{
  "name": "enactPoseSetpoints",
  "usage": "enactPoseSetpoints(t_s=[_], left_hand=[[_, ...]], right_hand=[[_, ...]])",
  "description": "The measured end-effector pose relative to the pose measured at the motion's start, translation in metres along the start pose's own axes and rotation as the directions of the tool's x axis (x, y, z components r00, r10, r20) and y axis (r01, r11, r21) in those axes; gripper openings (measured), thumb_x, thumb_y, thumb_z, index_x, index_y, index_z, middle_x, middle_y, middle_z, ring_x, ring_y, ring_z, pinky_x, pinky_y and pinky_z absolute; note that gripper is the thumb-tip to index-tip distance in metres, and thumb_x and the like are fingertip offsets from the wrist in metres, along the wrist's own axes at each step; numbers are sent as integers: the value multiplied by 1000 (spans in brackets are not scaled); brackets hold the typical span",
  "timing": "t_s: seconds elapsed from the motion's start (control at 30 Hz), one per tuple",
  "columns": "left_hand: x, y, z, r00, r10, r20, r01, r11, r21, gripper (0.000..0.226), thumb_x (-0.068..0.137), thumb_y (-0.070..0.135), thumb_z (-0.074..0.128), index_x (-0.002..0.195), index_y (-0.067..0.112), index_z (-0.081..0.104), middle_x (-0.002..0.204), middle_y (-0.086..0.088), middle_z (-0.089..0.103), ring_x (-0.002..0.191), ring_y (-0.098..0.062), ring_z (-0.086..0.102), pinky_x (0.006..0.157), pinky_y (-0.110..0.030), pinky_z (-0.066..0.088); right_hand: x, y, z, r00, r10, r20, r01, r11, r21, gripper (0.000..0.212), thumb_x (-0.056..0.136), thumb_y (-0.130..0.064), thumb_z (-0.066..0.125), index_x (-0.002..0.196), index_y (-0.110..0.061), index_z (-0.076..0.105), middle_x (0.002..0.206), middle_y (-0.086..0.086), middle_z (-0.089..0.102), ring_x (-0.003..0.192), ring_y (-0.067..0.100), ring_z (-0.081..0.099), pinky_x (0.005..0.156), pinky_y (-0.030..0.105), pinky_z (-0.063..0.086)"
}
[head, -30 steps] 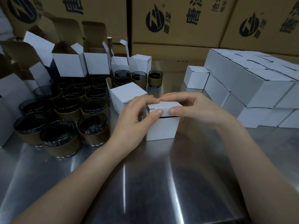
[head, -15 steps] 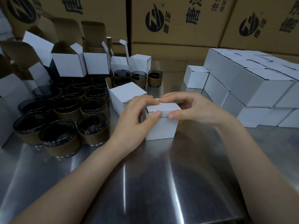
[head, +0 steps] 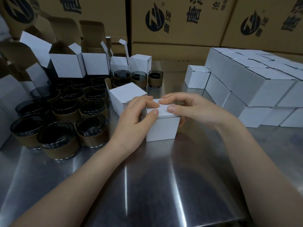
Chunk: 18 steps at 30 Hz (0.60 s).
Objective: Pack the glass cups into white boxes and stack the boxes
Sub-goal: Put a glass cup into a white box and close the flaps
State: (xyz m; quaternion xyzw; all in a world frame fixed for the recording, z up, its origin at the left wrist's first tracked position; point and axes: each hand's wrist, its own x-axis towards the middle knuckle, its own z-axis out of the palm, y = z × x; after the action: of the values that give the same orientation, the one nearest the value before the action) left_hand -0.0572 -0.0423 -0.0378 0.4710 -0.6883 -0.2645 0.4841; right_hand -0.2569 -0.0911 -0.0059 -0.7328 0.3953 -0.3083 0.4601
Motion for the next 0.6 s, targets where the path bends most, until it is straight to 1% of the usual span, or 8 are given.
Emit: enactPoseSetpoints(t_s=[0.13,0.2,0.23,0.3,0.37,0.4,0.5,0.6], left_hand=[[0,0,0,1000,4,7,-4,1000,10,15,95,13,60,108,13,66,131,8,53,117,7,43,88,-2,34],[0,1,1,1000,-3,13,2,1000,3,16,95,13,60,110,14,65,131,8,52,114,12,43,91,-3,35],[0,2,1,1000,-12,20,12,1000,-9,17,95,13,59,111,15,64,131,9,51,114,14,42,94,-6,36],[-1,4,1,998,-47,42,49,998,-47,21,97,14,57,116,19,59,127,15,49,118,8,42,104,-19,39],[-1,7,2,993,-95,65,101,991,-92,27,98,14,54,123,22,52,124,18,47,122,-1,43,108,-33,40],[-1,8,2,991,-116,70,123,986,-113,30,98,14,54,126,23,49,125,16,46,124,-4,43,109,-36,39],[-1,11,2,985,-152,78,162,976,-146,35,98,13,54,130,24,45,132,9,44,126,-6,41,111,-36,38],[-1,11,2,983,-162,80,173,972,-157,36,97,13,55,129,25,44,135,6,43,128,-8,40,112,-37,37]], right_hand=[[1,1,0,1000,15,-6,-15,1000,6,19,87,-17,68,105,-24,70,109,-27,63,96,29,64,64,30,57],[1,1,1,1000,22,-3,-22,1000,12,22,84,-19,70,106,-23,70,109,-24,63,94,29,64,64,31,56],[1,0,1,1000,24,-2,-24,1000,18,24,82,-21,71,106,-23,70,111,-22,64,91,27,64,63,30,56],[1,0,1,1000,26,-2,-25,999,22,27,79,-23,71,106,-22,70,113,-18,64,89,22,63,61,28,55],[2,-1,1,1000,27,-7,-27,1000,14,25,83,-19,71,107,-22,69,111,-20,64,89,24,63,61,29,55],[2,-1,1,1000,29,-11,-29,1000,6,23,84,-17,71,107,-21,69,109,-21,64,89,27,63,62,29,55],[2,-2,1,999,36,-17,-36,999,-8,22,85,-16,70,106,-23,69,106,-24,65,95,37,62,62,29,55],[1,-4,2,999,33,-21,-33,999,-20,22,85,-15,71,106,-24,71,111,-21,64,94,35,63,59,26,55]])
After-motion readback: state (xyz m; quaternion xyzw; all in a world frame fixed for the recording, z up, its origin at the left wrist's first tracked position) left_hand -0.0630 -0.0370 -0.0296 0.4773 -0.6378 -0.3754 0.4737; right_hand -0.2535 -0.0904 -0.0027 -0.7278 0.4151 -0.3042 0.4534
